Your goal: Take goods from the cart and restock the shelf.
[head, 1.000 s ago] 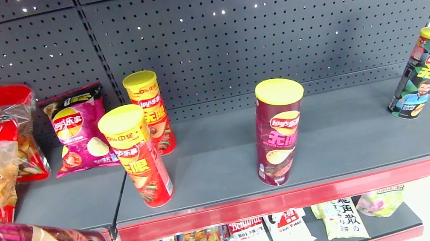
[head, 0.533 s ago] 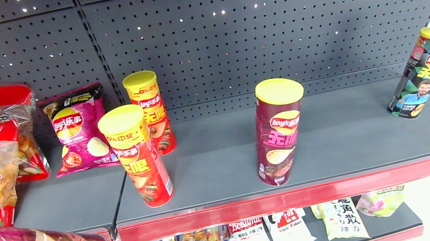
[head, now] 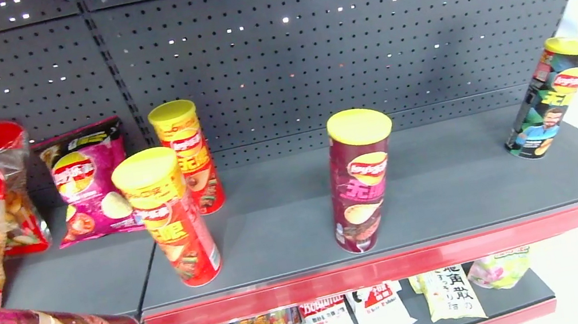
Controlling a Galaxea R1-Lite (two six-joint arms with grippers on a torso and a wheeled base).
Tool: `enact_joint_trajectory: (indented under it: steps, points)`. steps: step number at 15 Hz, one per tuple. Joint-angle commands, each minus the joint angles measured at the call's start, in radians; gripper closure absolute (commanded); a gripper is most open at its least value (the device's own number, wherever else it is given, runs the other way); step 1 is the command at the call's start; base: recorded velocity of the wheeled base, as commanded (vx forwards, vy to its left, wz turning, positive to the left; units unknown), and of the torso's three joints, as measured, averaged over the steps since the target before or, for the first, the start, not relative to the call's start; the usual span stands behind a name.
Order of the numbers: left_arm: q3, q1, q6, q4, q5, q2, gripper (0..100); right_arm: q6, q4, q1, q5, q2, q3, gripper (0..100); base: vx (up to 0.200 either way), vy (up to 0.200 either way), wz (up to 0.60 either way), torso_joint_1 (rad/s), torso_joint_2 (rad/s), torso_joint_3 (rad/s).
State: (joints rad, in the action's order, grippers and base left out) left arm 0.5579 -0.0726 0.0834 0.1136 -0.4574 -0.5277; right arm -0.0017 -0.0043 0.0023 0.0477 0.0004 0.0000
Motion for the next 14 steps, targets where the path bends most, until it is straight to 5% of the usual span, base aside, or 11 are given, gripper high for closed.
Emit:
enact_joint_trajectory:
  steps: [1,4,7,14]
  points:
    - [0.005,0.0,-0.004,0.001,-0.001,0.0,100,-0.001,0.0,0.001,0.0,0.001,0.0,0,0.0,0.0,-0.6,0.007,-0.01,-0.002]
    - [0.011,0.0,-0.034,0.001,-0.02,-0.002,100,-0.001,0.0,0.001,0.0,0.001,0.0,0,0.0,0.0,-0.6,0.001,0.0,-0.001]
    - [0.019,0.0,-0.036,0.0,-0.041,-0.008,100,0.0,0.0,0.001,0.0,0.001,0.0,0,0.0,0.0,0.0,0.0,0.0,0.0]
    - [0.056,0.002,-0.001,-0.003,-0.049,-0.158,100,0.002,0.0,0.001,0.0,0.001,0.0,0,0.0,0.0,0.0,0.0,0.0,0.0]
